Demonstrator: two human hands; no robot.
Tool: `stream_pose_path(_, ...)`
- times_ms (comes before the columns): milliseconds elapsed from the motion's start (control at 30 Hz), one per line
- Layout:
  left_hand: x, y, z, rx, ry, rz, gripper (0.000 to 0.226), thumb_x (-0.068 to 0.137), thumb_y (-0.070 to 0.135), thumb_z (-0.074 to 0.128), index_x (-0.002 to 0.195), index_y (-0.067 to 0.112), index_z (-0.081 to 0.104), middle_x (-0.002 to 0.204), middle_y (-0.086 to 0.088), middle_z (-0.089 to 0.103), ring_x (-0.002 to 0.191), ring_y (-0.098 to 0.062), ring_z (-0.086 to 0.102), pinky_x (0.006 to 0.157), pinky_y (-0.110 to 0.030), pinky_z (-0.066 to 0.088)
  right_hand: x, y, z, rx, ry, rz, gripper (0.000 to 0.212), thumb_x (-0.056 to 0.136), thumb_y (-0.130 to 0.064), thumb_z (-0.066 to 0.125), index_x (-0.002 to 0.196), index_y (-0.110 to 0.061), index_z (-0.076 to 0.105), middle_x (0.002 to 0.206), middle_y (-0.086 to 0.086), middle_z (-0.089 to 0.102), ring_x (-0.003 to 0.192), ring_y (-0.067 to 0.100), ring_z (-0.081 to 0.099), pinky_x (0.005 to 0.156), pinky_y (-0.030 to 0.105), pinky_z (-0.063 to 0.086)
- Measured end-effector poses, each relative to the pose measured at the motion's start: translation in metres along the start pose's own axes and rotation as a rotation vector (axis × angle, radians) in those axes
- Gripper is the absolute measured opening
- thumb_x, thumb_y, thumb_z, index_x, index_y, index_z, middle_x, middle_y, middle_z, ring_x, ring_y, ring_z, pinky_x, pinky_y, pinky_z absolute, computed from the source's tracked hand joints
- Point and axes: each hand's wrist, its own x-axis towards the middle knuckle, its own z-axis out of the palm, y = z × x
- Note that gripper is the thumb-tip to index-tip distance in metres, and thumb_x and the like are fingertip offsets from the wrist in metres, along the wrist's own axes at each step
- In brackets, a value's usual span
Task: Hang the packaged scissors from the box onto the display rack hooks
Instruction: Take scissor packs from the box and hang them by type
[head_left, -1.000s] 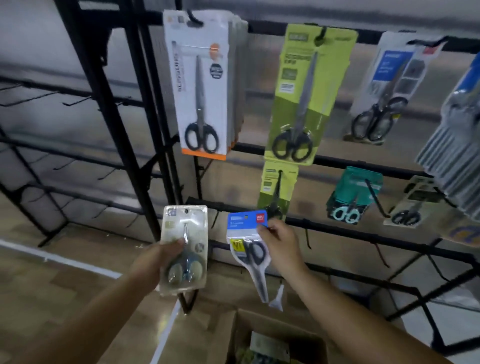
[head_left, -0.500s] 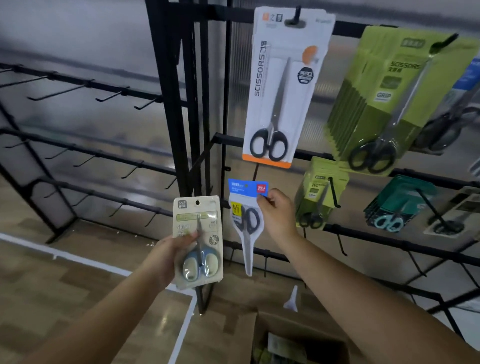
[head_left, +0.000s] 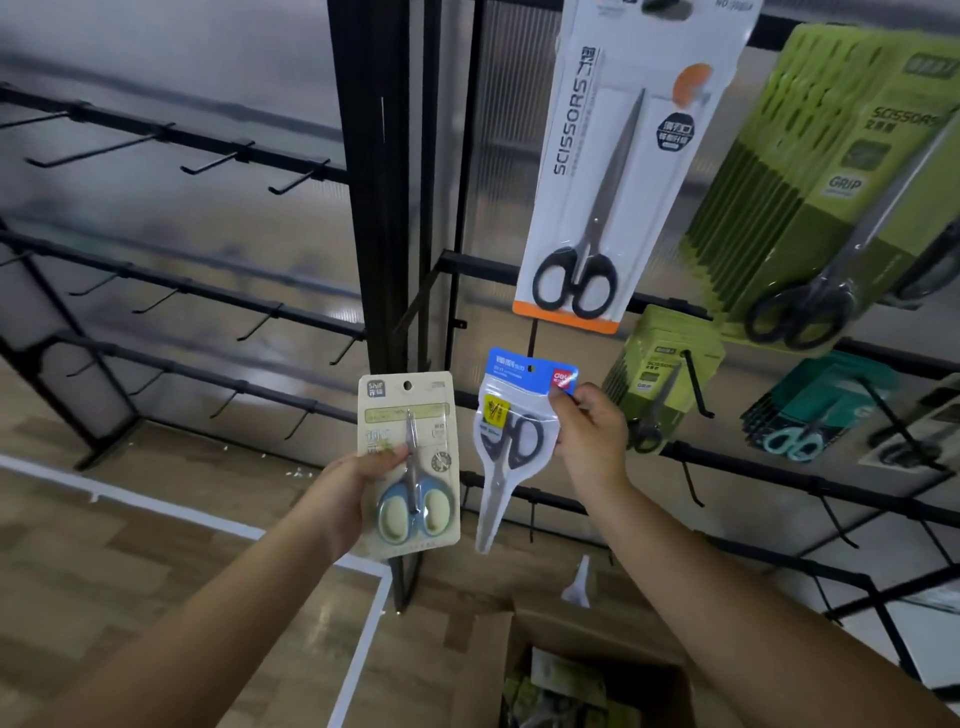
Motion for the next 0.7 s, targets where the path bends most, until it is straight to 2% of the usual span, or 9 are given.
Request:
stream_pose_path(133,0.006,0.004,-0.001,-0.019,0.0,0.006,0.035,0.077,0.017,0.063,0.11,0.008,0.062,0.103,-0.014,0.071,0.083,-0.029,0.07,0.072,-0.039,0.053,0.002,0.001,-0.003,-0.057,-0.025,-0.009,0.038,0.089,-0.004,0.057,0.057,-0.012,0.038,0.062,0.011,0.04,0.063,0.022,0.038,0.059,0.033,0.03)
stream_pose_path(333,0.007,0.005,0.008,-0.027,-0.024,0.008,0.035,0.073,0.019,0.063,0.107,0.008,0.062,0.098,-0.013,0.072,0.08,-0.029,0.07,0.071,-0.039,0.053,0.005,-0.005,-0.001,-0.081,-0.048,-0.027,0.04,0.089,-0.005,0.057,0.056,-0.012,0.036,0.055,0.005,0.034,0.057,0.019,0.032,0.056,0.03,0.027)
stream_pose_path(500,0.005,0.009,0.015,-0.012,-0.022,0.027,0.032,0.077,0.018,0.061,0.108,0.01,0.061,0.098,-0.011,0.073,0.081,-0.028,0.071,0.071,-0.038,0.053,0.017,-0.006,0.006,-0.166,-0.019,-0.031,0.042,0.087,-0.003,0.057,0.053,-0.014,0.035,0.052,0.001,0.034,0.051,0.01,0.032,0.047,0.019,0.025)
stream_pose_path(633,0.009,0.017,0.024,-0.068,0.001,-0.015,0.036,0.08,0.019,0.062,0.115,0.009,0.059,0.102,-0.013,0.071,0.085,-0.031,0.07,0.069,-0.042,0.056,0.057,-0.013,0.02,-0.29,0.022,0.114,0.034,0.087,-0.016,0.057,0.057,-0.012,0.042,0.058,0.005,0.046,0.063,0.021,0.043,0.057,0.026,0.03)
stream_pose_path(700,0.012,0.021,0.034,-0.099,0.008,-0.044,0.04,0.084,0.021,0.06,0.122,0.009,0.057,0.115,-0.017,0.066,0.1,-0.036,0.065,0.083,-0.051,0.052,0.08,-0.02,0.025,-0.337,-0.001,0.186,0.02,0.089,-0.022,0.056,0.07,-0.014,0.053,0.079,0.009,0.062,0.076,0.026,0.055,0.066,0.03,0.043)
